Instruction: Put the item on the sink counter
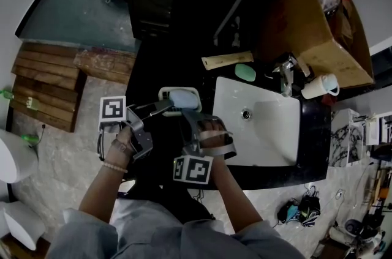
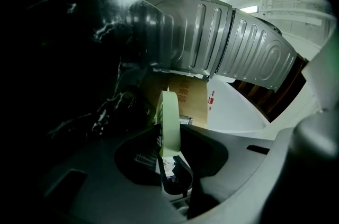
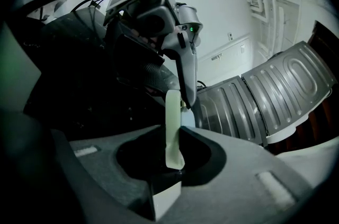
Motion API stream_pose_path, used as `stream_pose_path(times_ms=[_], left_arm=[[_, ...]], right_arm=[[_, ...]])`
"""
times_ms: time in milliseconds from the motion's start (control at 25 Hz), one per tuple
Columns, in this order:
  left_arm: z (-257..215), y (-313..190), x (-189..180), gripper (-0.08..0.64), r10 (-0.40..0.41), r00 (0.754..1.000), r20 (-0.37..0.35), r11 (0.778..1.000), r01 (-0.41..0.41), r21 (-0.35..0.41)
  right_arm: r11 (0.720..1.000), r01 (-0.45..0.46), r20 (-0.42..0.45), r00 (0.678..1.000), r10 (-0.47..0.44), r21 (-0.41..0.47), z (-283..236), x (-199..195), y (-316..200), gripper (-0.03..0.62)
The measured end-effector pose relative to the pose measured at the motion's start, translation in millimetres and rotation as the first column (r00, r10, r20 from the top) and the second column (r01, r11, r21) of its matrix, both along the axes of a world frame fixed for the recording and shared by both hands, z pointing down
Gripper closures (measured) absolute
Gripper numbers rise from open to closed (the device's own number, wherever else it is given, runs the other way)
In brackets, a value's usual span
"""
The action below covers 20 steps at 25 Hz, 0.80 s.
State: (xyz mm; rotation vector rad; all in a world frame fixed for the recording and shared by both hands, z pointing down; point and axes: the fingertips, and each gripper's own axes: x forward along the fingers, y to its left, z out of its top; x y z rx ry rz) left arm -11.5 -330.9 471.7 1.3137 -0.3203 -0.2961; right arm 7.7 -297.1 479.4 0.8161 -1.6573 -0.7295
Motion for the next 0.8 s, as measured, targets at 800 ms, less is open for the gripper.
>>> stream_pose_path(times_ms=[800], left_arm=[[-17,14,-25,0.456,-0.033,0.999,-0.035,0.998,0.034,0.047]], right_arm=[[1.0,0.005,-0.007,1.0,-0.005,0.012,-1,11,-39,0.518]])
